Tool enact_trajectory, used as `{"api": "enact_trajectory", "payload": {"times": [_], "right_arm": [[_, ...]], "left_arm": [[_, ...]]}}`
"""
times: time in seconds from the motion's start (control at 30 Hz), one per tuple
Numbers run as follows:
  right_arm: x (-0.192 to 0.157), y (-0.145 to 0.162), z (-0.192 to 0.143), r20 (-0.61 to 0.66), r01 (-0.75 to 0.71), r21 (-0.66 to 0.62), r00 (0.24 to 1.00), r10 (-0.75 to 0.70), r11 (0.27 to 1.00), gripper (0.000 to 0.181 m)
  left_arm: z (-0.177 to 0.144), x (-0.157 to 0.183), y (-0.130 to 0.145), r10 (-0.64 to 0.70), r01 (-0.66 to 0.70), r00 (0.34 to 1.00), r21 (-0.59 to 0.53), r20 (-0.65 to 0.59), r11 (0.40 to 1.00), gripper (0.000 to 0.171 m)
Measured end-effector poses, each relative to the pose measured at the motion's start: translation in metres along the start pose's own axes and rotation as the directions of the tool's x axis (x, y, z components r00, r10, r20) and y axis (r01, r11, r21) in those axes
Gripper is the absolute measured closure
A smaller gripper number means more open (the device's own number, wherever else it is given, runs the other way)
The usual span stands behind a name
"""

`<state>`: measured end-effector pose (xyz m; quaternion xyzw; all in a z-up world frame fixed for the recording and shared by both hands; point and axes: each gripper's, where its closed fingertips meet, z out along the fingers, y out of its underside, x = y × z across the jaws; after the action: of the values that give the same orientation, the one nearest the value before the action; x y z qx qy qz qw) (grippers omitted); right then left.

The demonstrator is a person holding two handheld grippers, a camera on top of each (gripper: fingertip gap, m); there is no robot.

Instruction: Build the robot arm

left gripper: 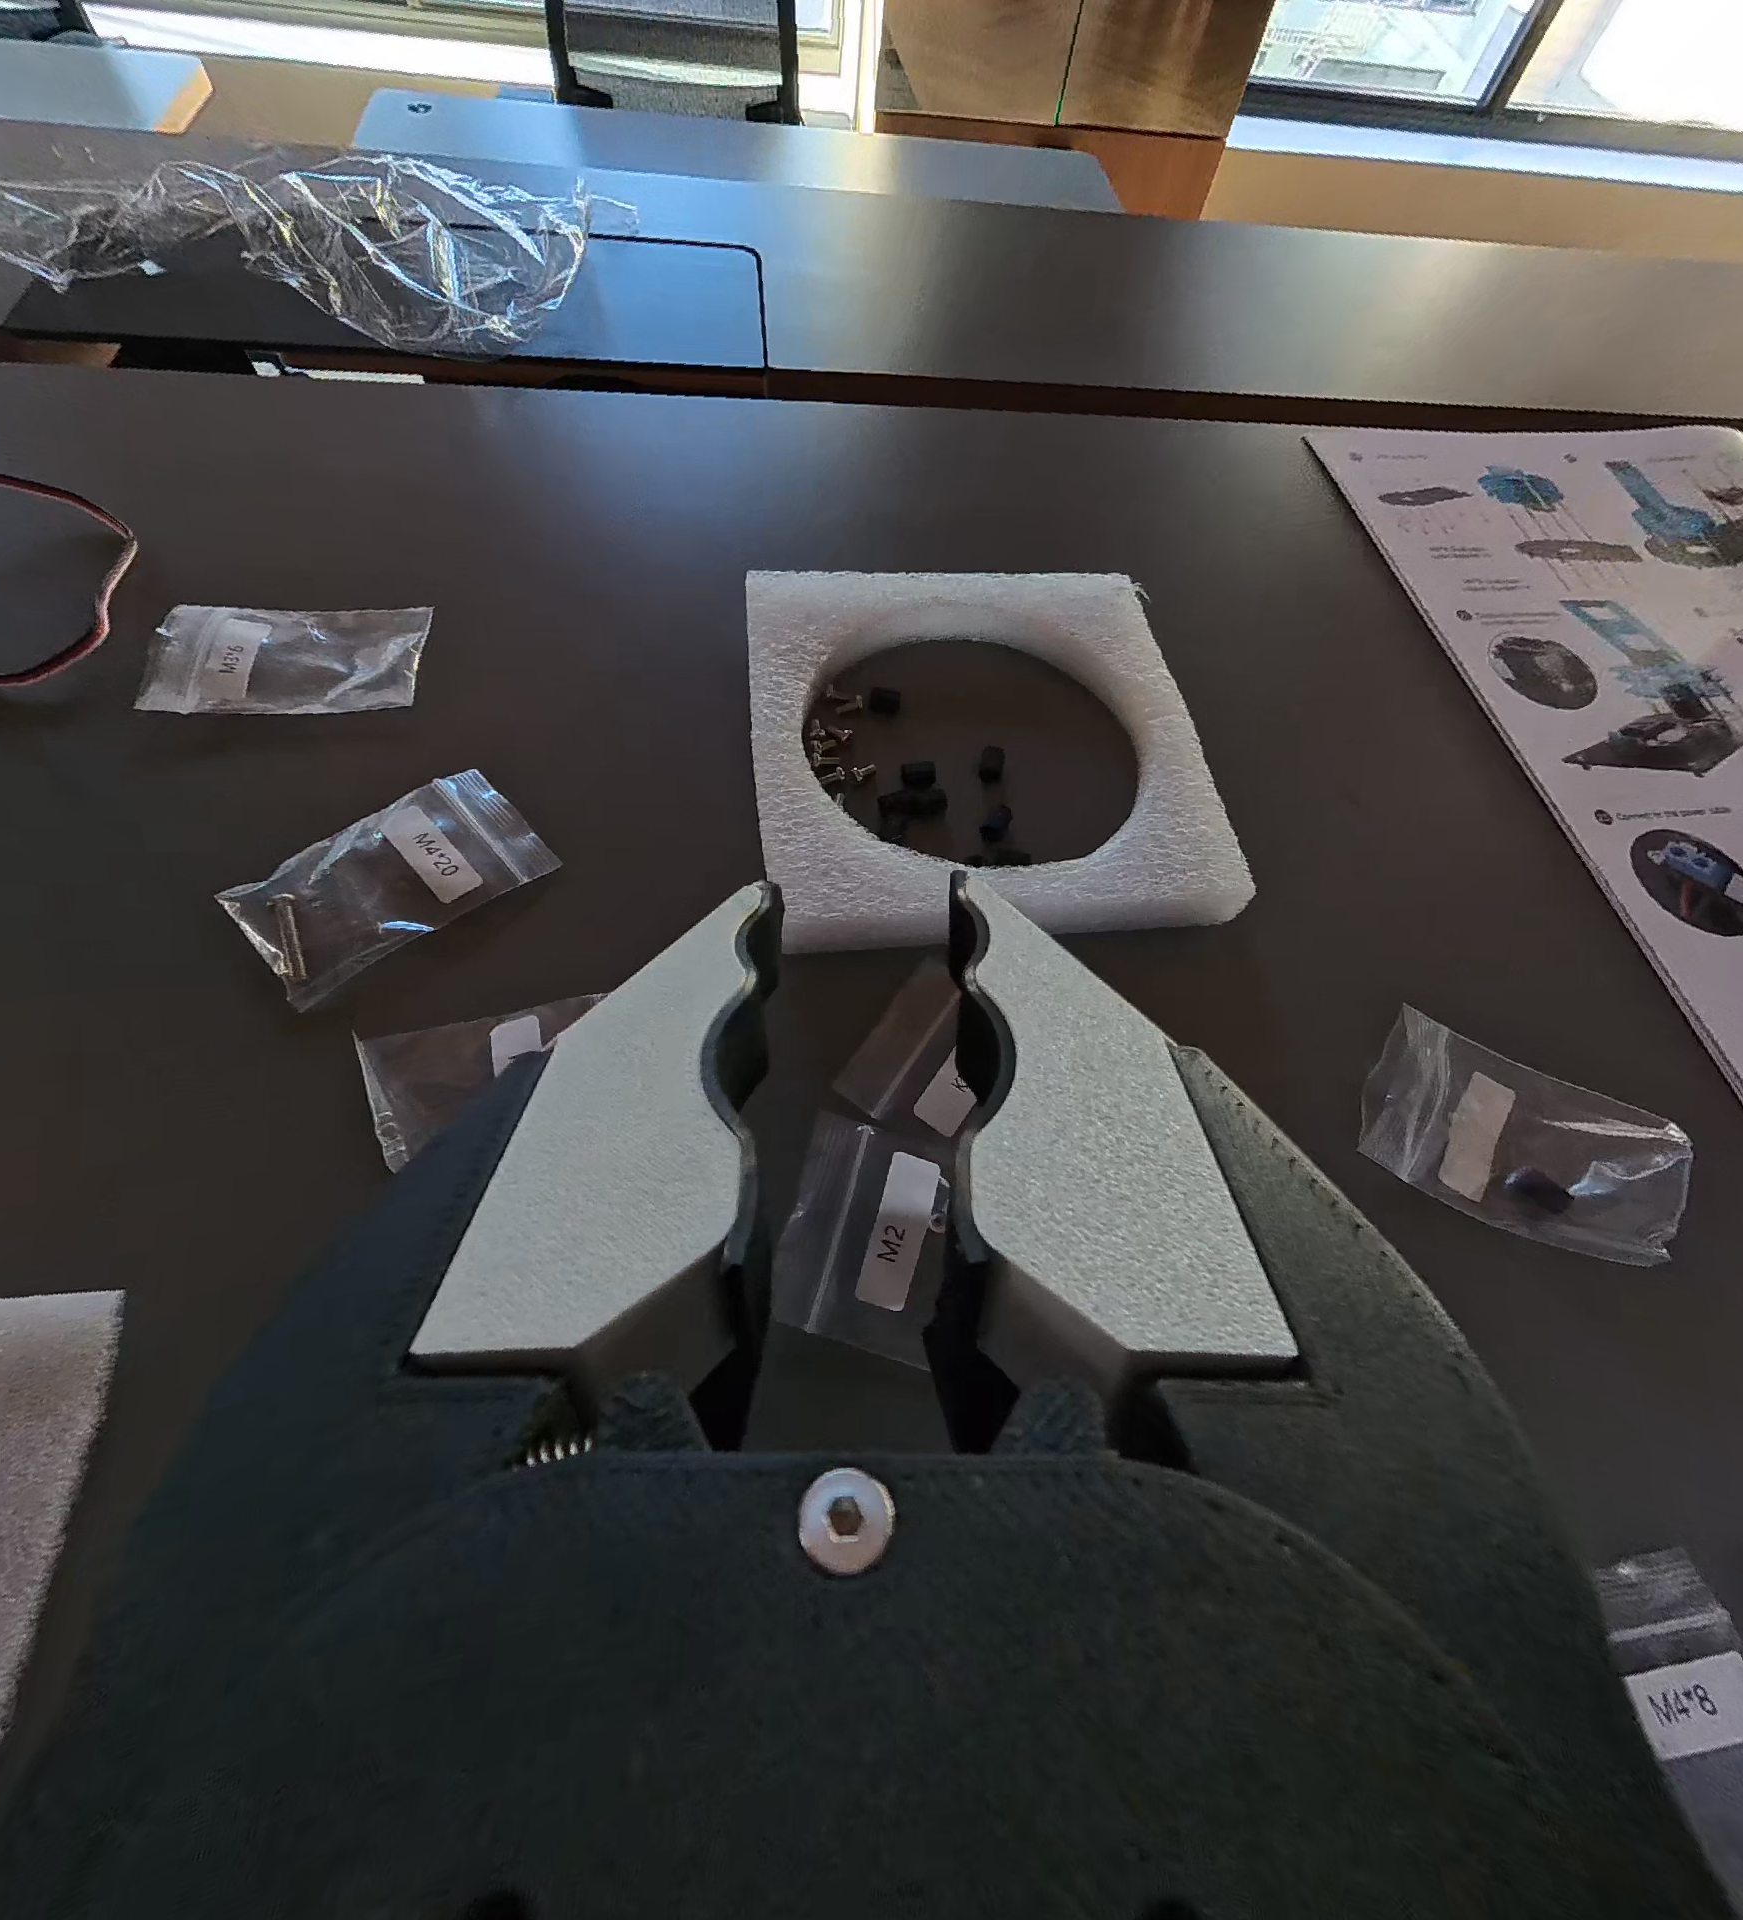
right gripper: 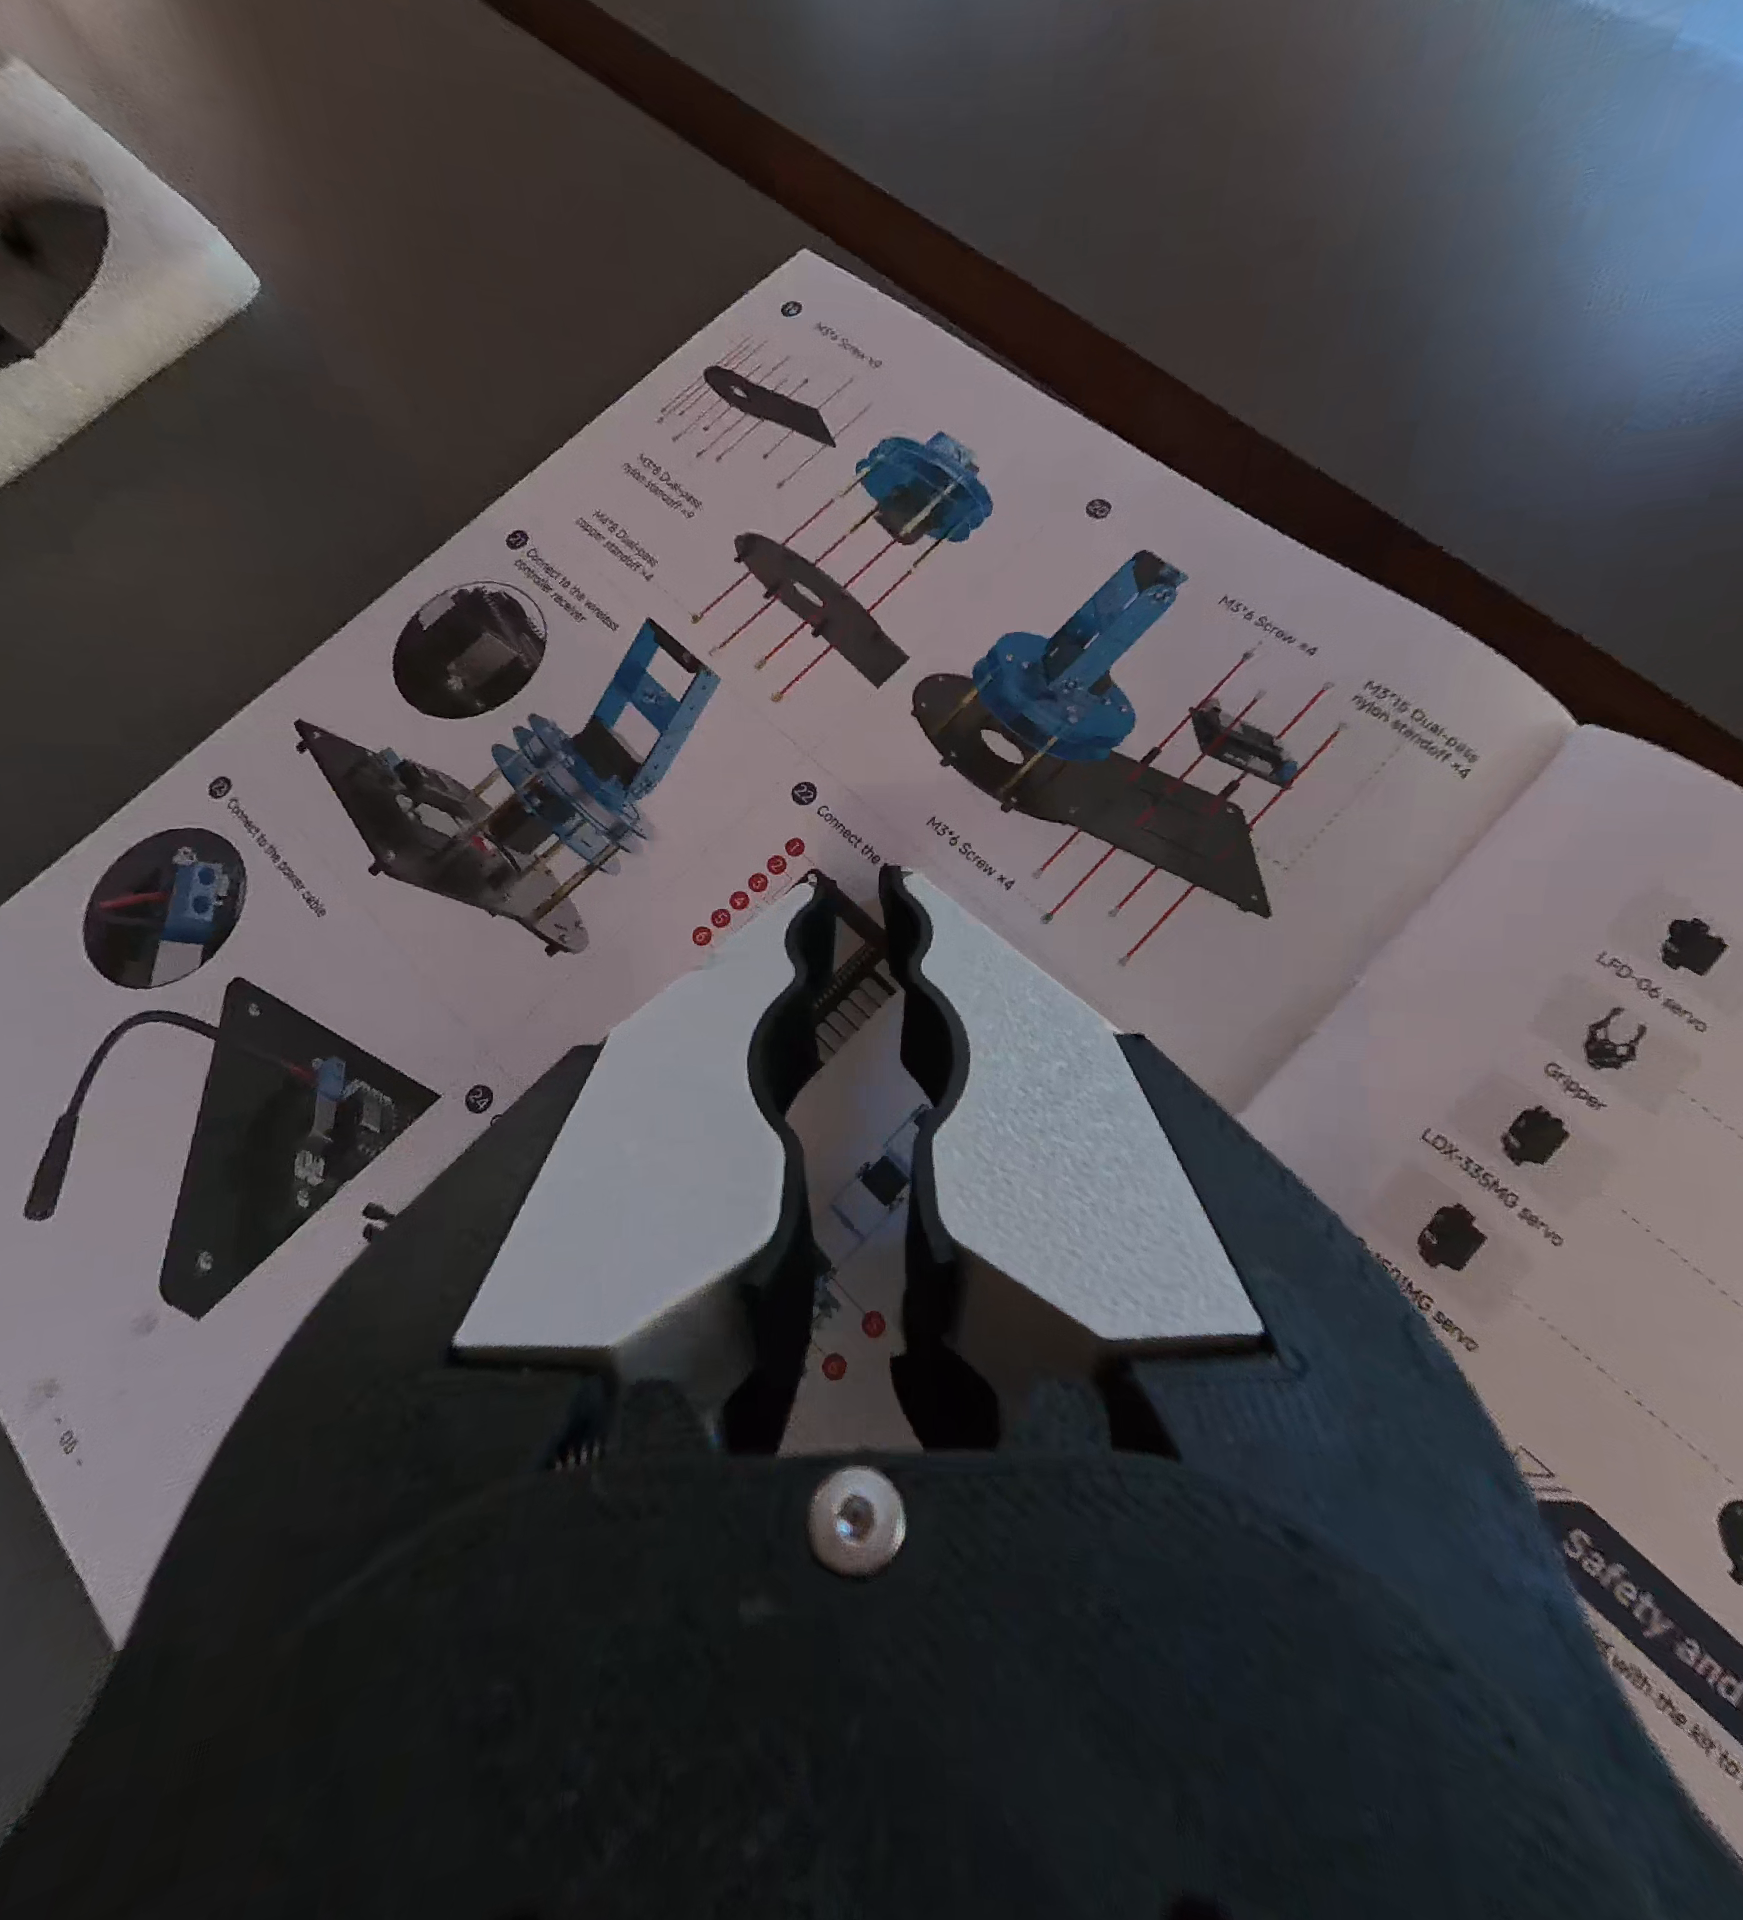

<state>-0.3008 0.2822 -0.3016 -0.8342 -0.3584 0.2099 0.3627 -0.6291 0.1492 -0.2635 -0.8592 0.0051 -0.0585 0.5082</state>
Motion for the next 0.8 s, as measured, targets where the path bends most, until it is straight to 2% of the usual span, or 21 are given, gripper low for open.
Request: {"api": "enact_trajectory", "payload": {"times": [0.8], "right_arm": [[0.0006, 0.0005, -0.0005, 0.000, 0.003, 0.008, 1.000, -0.003, 1.000, 0.173]], "left_arm": [[-0.0011, 0.0042, -0.0021, -0.002, 0.002, 1.000, 0.012, -0.014, 1.000, 0.141]]}}
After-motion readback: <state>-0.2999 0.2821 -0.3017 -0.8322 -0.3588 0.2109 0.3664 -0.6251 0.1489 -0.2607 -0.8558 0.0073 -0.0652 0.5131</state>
